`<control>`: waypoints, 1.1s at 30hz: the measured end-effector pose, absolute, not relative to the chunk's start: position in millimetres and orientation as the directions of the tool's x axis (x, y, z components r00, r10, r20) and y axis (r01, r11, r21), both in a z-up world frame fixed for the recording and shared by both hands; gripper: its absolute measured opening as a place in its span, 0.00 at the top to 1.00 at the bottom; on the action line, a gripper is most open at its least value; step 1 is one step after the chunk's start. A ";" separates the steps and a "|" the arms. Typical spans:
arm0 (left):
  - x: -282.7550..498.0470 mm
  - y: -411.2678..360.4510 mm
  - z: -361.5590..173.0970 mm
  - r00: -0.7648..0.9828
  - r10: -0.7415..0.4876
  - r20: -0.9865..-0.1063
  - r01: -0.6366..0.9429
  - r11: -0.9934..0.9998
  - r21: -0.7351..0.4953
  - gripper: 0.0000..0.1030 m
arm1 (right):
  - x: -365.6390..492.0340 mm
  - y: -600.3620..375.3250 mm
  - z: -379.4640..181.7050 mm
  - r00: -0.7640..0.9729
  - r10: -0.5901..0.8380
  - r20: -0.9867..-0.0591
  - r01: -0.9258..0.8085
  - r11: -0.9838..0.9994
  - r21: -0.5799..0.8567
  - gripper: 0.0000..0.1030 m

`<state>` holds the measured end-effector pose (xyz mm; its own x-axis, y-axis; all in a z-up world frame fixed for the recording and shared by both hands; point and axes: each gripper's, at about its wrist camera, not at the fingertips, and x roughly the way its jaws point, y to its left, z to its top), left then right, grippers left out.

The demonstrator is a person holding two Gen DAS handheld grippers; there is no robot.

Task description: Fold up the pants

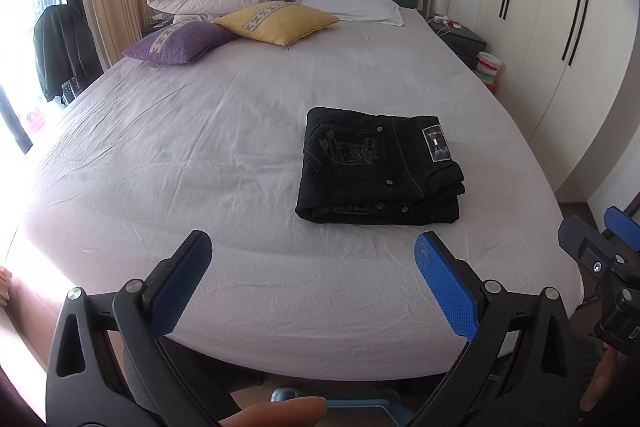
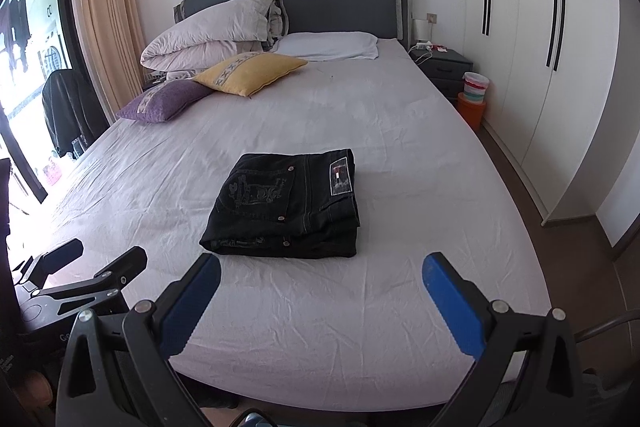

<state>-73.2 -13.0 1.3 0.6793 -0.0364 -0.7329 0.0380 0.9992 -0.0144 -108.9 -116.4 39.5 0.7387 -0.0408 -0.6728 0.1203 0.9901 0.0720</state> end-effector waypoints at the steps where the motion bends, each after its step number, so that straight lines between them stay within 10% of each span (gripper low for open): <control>1: -72.8 -12.9 0.9 0.679 -0.037 -0.733 0.038 0.999 -0.015 0.00 | -108.7 -116.2 38.8 0.737 -0.041 -0.674 0.120 0.990 0.071 0.00; 33: -72.6 -12.5 0.8 0.678 -0.037 -0.734 0.039 0.999 -0.014 0.00 | -111.0 -115.2 33.3 0.729 -0.039 -0.684 0.118 0.991 0.069 0.00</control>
